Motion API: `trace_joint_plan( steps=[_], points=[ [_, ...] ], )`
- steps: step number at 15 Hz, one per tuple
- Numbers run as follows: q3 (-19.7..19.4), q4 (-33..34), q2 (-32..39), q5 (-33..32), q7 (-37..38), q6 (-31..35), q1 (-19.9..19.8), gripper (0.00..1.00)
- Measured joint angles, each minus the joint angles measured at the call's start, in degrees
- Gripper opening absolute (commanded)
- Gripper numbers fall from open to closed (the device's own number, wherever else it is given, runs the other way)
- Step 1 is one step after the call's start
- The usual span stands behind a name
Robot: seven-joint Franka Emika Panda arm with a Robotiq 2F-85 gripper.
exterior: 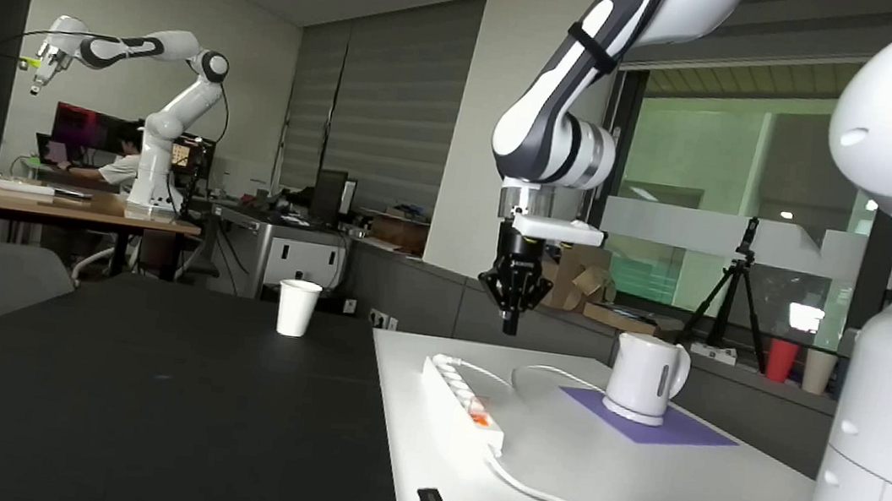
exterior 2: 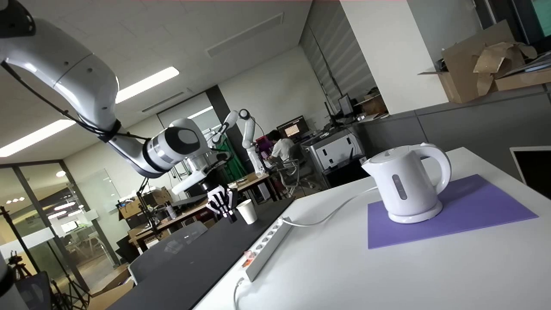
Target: Press the adapter switch
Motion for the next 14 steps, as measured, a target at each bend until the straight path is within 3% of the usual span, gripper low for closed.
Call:
trace_joint_plan(
  steps=[14],
  points=[
    [-2.0,-1.01,6.52,-1.24,0.07,3.26,3.6,0.0]
  ],
)
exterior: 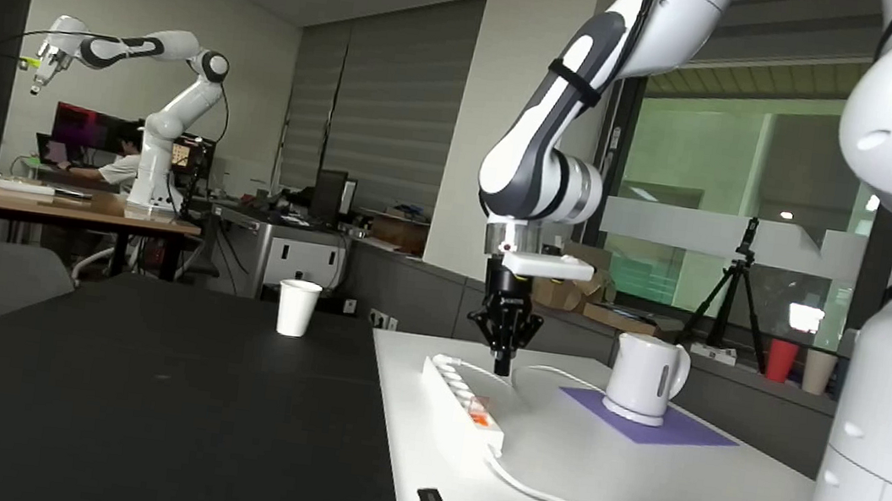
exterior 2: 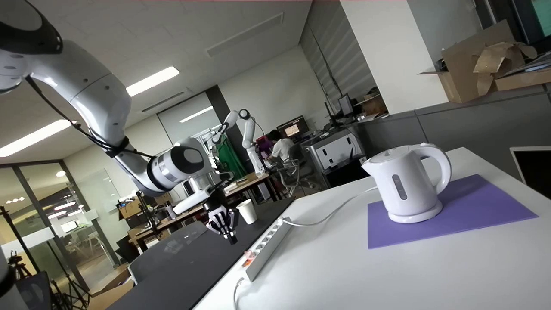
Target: Press the adapter switch
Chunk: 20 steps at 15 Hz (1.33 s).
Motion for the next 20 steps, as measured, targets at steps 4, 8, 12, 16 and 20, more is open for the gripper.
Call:
trace_joint_plan(
  steps=[4,8,12,16,20],
  points=[
    [-0.66,0.11,1.57,0.0,0.24,0.87,0.79,0.0],
    [-1.06,0.32,3.08,0.02,0.65,1.69,1.49,0.01],
    [-1.08,0.53,3.49,0.02,0.68,1.87,1.58,0.01],
    [-1.09,0.61,3.49,0.02,0.68,1.87,1.58,0.01],
    [-1.1,0.62,3.49,0.02,0.69,1.87,1.58,0.0]
  ],
)
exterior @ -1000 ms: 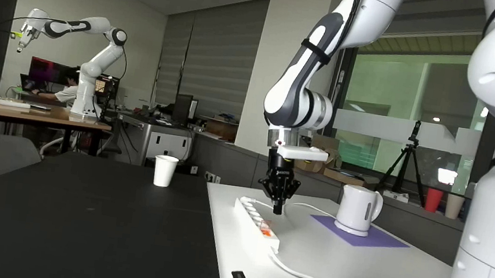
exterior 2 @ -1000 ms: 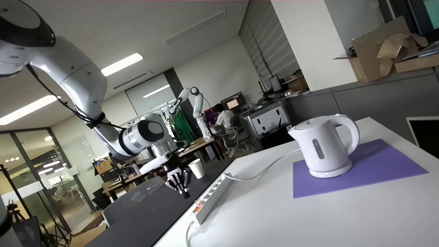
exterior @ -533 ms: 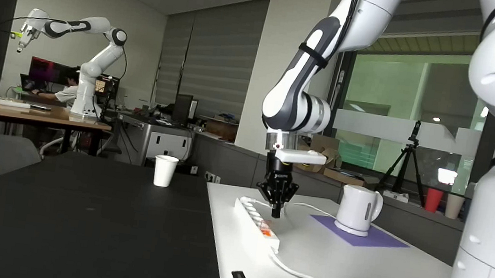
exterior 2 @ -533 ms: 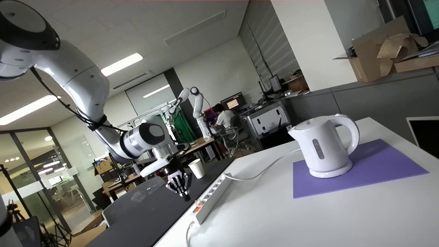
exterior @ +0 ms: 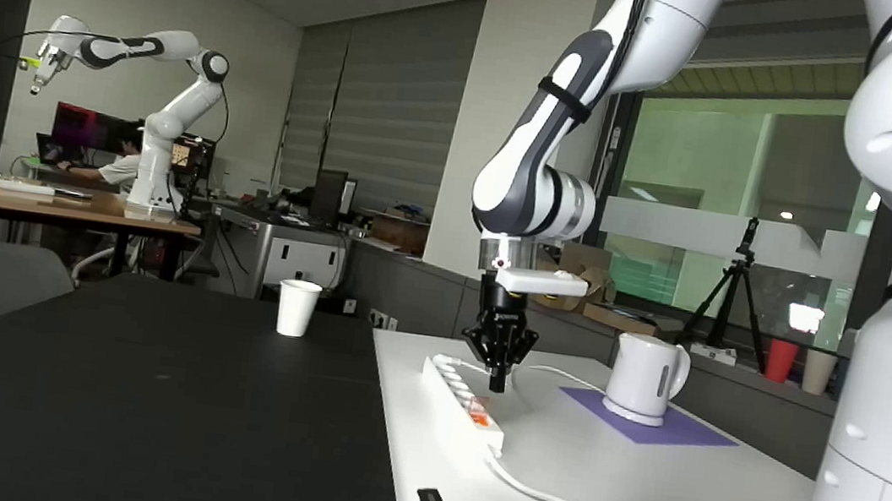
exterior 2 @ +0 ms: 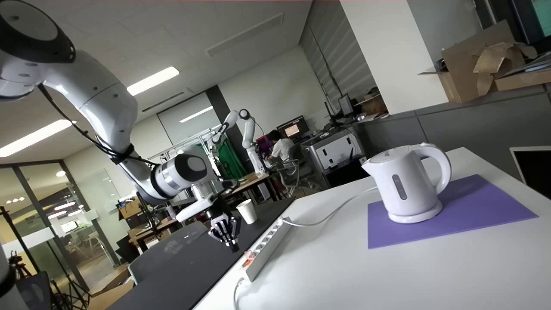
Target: Press the adapter switch
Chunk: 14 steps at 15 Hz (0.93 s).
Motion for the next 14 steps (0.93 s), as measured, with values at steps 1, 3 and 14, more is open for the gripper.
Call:
trace_joint_plan(
  steps=[1,3,14],
  points=[
    [0.0,0.0,0.0,0.0,0.0,0.0,0.0,0.0],
    [0.05,-0.01,0.07,0.12,-0.33,0.0,0.0,0.0],
    [0.19,-0.01,2.89,0.96,-0.93,4.08,-0.01,0.0]
  ],
)
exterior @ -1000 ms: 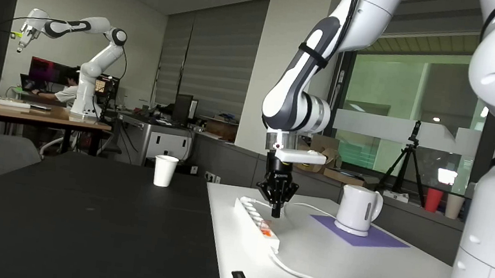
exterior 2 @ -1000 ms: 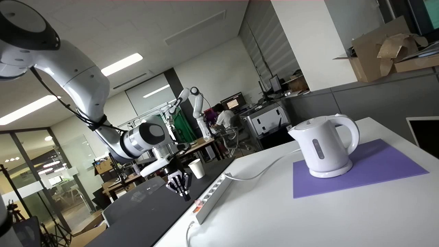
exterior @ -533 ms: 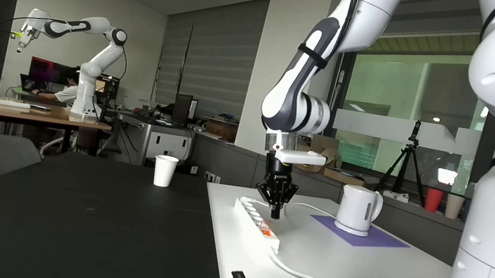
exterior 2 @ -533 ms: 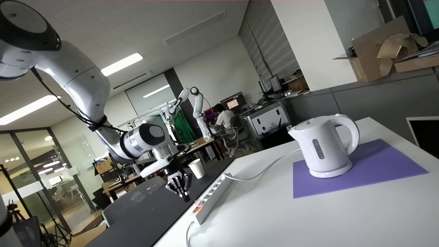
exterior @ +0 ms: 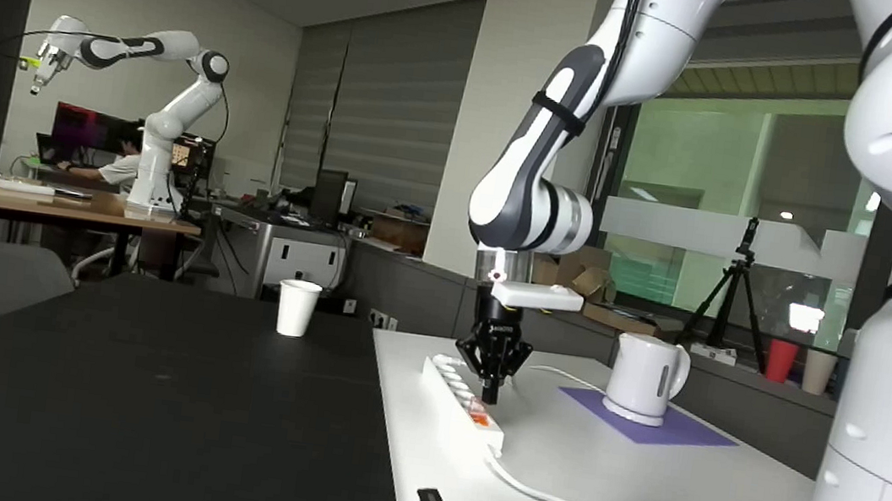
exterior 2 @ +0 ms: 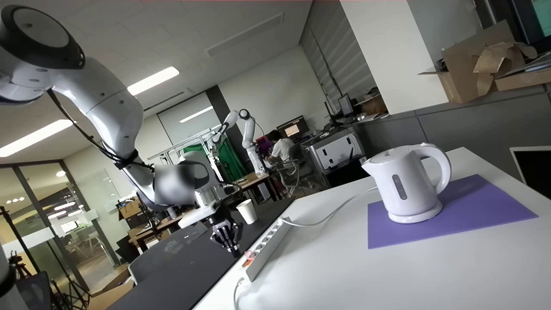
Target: Press the adapter switch
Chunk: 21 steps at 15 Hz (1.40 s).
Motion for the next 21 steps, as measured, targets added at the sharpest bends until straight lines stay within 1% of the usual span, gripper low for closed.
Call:
trace_joint_plan(
  steps=[7,21],
  points=[
    [-0.45,0.01,3.1,0.23,0.02,6.22,0.23,0.0],
    [-4.41,0.24,6.04,0.27,0.26,11.59,2.98,0.0]
  ],
)
